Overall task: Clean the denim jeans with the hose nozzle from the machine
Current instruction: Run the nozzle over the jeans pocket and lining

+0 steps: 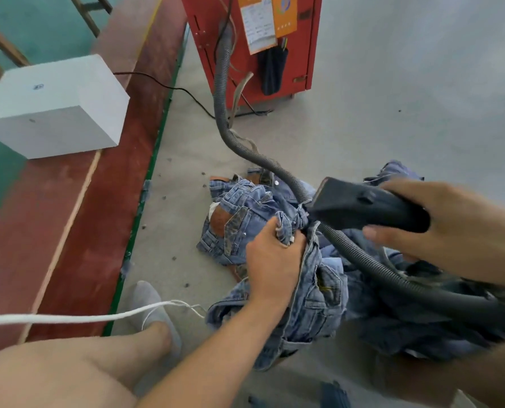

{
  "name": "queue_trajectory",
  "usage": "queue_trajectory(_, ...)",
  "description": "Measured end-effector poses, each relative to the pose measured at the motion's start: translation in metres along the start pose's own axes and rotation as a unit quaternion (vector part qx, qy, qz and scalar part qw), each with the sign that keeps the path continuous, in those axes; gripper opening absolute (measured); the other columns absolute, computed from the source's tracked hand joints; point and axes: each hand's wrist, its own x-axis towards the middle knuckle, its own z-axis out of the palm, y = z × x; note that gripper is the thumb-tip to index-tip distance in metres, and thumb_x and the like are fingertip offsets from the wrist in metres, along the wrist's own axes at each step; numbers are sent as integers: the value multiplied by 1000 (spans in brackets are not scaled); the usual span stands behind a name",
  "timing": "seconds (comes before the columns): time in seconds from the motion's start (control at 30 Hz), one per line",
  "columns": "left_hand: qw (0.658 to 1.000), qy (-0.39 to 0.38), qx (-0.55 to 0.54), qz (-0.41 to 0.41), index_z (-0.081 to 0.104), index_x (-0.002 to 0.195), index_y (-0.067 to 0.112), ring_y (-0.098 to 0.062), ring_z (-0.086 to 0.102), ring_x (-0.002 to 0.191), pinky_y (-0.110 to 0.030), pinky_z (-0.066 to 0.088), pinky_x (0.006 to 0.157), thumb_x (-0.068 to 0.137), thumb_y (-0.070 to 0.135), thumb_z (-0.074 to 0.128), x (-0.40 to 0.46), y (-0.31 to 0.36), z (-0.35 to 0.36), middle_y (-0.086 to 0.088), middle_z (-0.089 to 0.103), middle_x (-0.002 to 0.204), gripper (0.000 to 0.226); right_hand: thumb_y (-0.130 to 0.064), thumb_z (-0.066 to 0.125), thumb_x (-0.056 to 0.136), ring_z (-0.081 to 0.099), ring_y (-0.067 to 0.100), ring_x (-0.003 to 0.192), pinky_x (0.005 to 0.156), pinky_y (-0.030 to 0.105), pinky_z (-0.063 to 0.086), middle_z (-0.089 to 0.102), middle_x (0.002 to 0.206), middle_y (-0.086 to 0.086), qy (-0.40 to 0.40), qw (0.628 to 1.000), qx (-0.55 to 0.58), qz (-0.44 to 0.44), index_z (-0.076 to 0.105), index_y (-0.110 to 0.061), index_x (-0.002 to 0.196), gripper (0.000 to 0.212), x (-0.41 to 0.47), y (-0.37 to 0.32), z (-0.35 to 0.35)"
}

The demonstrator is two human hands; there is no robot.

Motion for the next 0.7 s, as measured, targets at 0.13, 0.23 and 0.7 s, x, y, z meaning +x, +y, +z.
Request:
queue_trajectory(0.13,997,24,45,59,52,72,24,-6,46,49,-27,40,48,88,22,77,-3,-5,4,12,57,56,29,-73,54,77,61,-9,72,57,26,42,65,82,-26,-36,996,-76,20,58,-41,89,34,5,3,11)
queue_trajectory(0.23,994,30,52,92,52,72,27,-3,45,52,-23,36,48,87,21,79,-4,-8,7,17,56,59,32,-61,60,84,63,-2,57,51,24,45,66,71,-25,-64,995,-65,39,58,-35,86,26,20,4,21)
queue_trajectory(0.7,993,36,21,113,48,72,26,-2,40,53,-31,38,51,86,17,72,-4,-18,6,16,51,59,29,-34,72,97,59,17,43,44,27,51,67,57,-1,4,973,179,142,67,-14,88,22,39,8,28)
